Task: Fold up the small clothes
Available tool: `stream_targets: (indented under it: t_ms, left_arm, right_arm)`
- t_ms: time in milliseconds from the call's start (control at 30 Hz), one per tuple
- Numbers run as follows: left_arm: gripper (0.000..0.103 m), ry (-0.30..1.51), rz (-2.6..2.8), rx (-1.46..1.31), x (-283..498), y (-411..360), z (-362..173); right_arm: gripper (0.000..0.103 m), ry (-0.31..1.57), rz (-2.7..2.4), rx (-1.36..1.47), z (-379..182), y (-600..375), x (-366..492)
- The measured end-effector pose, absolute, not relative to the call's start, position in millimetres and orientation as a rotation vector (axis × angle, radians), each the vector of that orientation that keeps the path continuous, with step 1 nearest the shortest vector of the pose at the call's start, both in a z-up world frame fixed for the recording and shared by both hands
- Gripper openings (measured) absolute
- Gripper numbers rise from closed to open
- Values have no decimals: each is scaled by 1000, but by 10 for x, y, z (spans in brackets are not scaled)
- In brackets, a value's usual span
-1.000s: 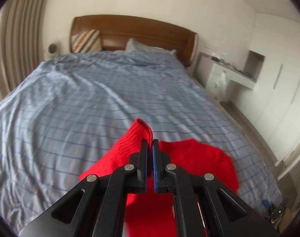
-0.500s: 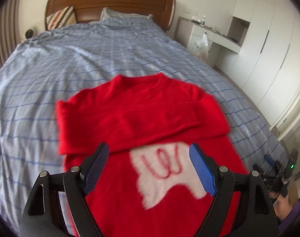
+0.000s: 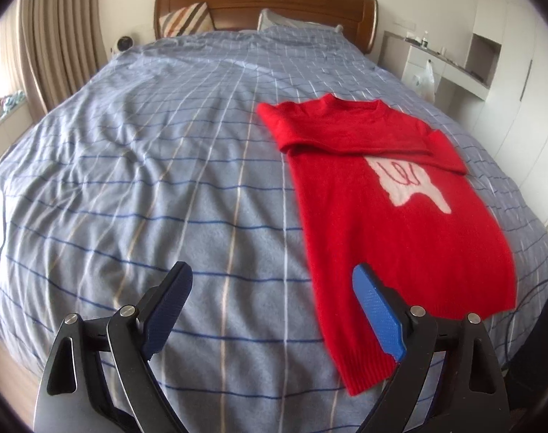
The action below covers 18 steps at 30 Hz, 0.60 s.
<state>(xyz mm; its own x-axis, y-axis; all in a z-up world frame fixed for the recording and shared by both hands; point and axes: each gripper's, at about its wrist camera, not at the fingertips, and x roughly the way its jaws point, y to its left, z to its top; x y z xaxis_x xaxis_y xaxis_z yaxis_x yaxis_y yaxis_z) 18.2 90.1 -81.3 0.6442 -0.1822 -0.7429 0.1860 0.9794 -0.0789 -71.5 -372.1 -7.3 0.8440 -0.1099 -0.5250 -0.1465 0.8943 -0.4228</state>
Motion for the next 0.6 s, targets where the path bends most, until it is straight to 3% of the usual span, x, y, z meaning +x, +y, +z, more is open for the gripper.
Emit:
stream_targets:
  t_ms: [333, 600]
  left_arm:
    - [92, 941, -181, -84, -129, 756, -1208]
    - [92, 959, -171, -115, -213, 727, -1382]
  right_arm:
    - [91, 822, 271, 102, -1003, -3232, -575]
    - [91, 818, 244, 174, -1291, -3056, -714]
